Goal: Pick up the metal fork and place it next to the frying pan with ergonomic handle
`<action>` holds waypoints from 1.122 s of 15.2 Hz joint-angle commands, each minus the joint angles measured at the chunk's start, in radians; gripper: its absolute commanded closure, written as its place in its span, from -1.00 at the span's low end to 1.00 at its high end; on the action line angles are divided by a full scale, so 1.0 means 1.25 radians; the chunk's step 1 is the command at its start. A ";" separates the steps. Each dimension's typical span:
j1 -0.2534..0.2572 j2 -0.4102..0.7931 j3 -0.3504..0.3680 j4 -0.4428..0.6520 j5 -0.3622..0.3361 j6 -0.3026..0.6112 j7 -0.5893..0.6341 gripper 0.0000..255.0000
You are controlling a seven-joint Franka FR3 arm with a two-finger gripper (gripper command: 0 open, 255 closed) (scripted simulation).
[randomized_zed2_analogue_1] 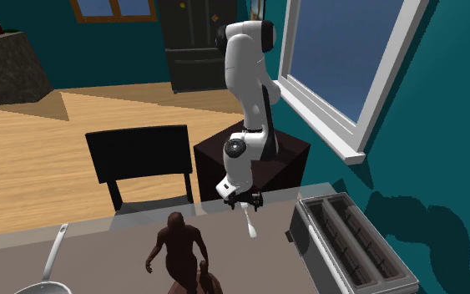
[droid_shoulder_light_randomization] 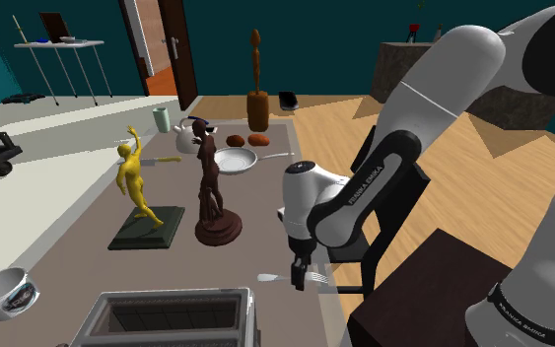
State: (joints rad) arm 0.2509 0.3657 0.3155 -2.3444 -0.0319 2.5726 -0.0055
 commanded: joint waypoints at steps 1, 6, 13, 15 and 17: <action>0.003 0.016 -0.005 0.000 -0.007 0.016 0.003 -1.00; 0.003 0.016 -0.005 0.000 -0.007 0.016 0.003 -1.00; 0.003 0.016 -0.005 0.000 -0.007 0.016 0.003 1.00; 0.003 0.016 -0.005 0.000 -0.007 0.016 0.003 1.00; 0.003 0.016 -0.005 0.000 -0.007 0.016 0.003 1.00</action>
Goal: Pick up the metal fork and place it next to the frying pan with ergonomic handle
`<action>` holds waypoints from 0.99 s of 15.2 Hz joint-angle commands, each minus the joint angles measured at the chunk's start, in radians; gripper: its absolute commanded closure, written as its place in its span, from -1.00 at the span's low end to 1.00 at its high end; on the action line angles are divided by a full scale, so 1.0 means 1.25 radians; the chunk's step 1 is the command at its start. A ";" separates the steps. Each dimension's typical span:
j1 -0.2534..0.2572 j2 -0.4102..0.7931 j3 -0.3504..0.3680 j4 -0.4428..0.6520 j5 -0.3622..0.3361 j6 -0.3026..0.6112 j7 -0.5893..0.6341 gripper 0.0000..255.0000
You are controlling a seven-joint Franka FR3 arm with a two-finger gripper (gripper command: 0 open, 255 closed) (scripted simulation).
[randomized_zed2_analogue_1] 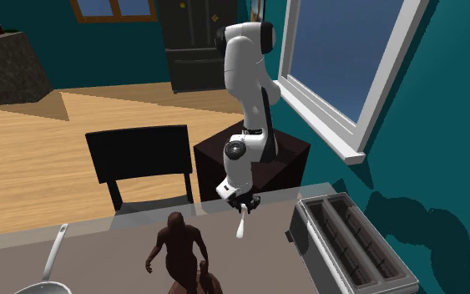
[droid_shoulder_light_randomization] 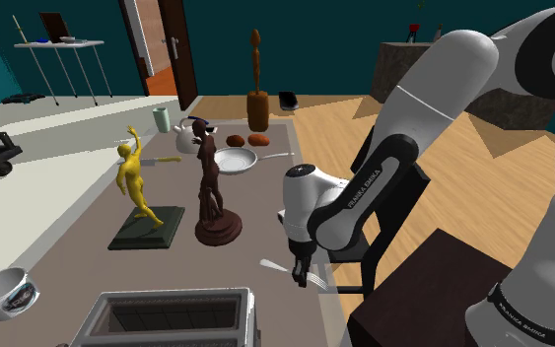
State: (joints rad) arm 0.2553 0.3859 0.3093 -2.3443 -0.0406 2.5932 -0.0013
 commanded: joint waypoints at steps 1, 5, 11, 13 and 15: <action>0.000 0.000 0.000 0.000 0.000 0.000 0.000 1.00; -0.008 -0.033 0.010 -0.005 0.014 -0.028 -0.008 1.00; -0.021 -0.097 0.027 -0.009 0.042 -0.085 -0.023 1.00; -0.024 -0.117 0.031 -0.008 0.051 -0.105 -0.028 1.00; -0.027 -0.137 0.035 -0.007 0.060 -0.125 -0.033 1.00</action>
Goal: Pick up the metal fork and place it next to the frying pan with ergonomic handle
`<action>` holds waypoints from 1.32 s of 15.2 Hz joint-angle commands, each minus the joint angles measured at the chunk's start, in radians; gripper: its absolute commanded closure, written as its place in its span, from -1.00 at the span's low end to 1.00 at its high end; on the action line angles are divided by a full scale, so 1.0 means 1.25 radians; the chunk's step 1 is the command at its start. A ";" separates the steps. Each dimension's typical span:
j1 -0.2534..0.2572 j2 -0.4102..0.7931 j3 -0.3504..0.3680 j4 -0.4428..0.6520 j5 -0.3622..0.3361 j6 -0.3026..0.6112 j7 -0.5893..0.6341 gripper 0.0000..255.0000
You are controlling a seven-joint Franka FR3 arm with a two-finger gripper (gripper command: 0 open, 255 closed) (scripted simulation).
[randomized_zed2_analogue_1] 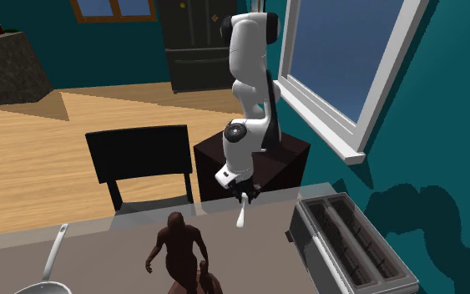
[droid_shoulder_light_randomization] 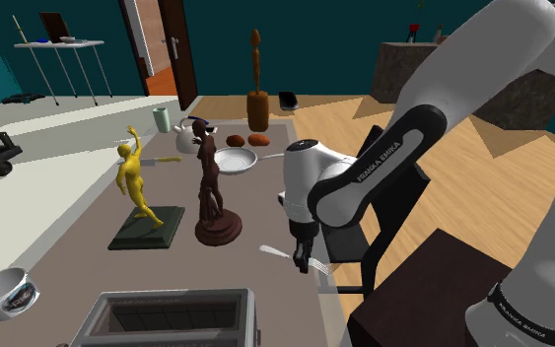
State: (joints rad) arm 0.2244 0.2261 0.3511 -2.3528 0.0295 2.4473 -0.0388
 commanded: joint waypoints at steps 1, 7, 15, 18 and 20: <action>-0.003 -0.019 0.003 0.000 0.009 -0.019 -0.006 1.00; -0.009 -0.076 0.011 0.009 0.033 -0.082 -0.019 1.00; -0.032 -0.103 -0.006 0.049 0.037 -0.150 -0.057 1.00; -0.060 -0.069 -0.033 0.096 0.017 -0.168 -0.098 1.00; -0.077 -0.044 -0.050 0.131 0.005 -0.181 -0.124 1.00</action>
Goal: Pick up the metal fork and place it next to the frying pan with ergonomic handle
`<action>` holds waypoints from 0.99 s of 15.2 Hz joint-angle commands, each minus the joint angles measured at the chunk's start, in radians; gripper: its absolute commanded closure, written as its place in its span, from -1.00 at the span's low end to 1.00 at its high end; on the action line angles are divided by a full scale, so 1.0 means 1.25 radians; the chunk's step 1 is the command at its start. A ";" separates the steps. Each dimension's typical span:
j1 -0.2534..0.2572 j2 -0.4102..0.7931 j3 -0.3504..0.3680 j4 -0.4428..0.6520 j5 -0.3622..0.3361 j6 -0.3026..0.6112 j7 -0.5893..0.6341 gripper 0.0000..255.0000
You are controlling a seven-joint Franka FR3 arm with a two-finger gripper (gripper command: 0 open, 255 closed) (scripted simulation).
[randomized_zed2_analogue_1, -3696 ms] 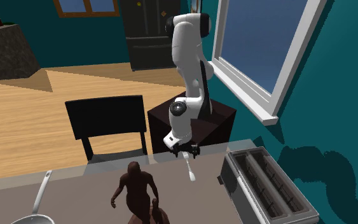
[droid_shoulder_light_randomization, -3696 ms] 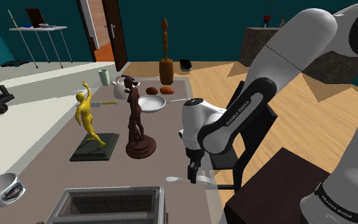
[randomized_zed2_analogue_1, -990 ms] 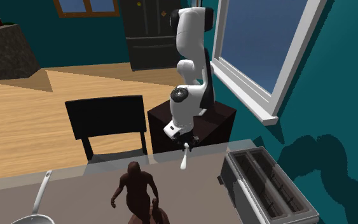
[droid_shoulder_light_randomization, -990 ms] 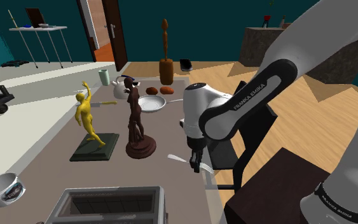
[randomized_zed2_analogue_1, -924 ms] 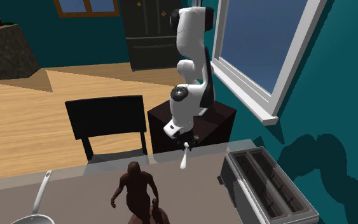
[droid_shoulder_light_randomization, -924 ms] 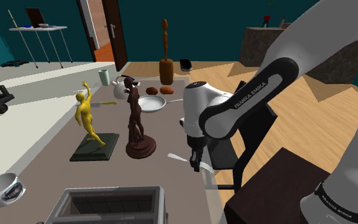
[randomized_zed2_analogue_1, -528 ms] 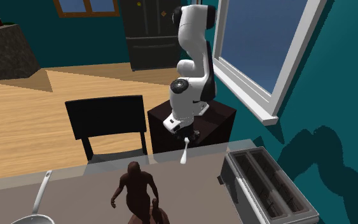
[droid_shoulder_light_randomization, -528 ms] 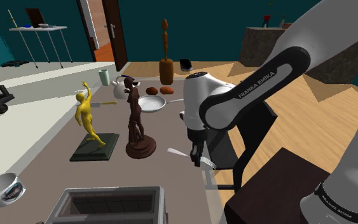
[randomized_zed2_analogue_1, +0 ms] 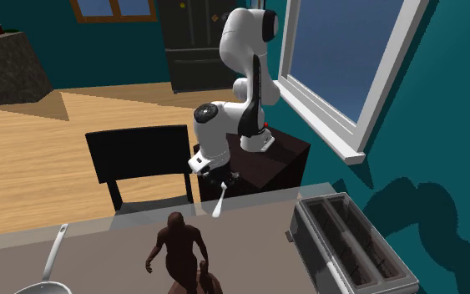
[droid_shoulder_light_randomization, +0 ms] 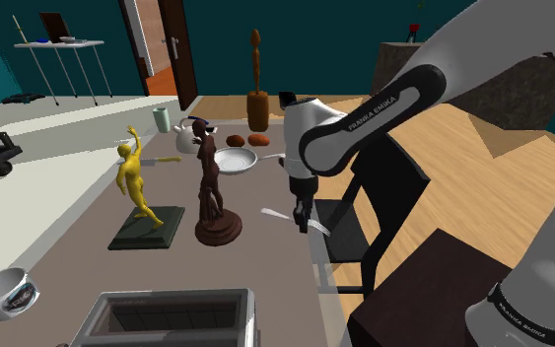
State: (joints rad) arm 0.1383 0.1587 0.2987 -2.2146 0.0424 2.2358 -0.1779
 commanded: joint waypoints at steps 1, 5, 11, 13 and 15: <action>-0.016 0.024 -0.016 0.040 -0.012 -0.019 -0.025 1.00; -0.048 0.082 -0.045 0.126 -0.033 -0.050 -0.075 1.00; -0.089 0.186 -0.083 0.285 -0.057 -0.110 -0.143 1.00; -0.101 0.225 -0.094 0.347 -0.064 -0.134 -0.165 1.00; -0.113 0.266 -0.103 0.414 -0.070 -0.161 -0.186 1.00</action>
State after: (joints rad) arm 0.0076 0.4682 0.1767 -1.7384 -0.0410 2.0534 -0.3928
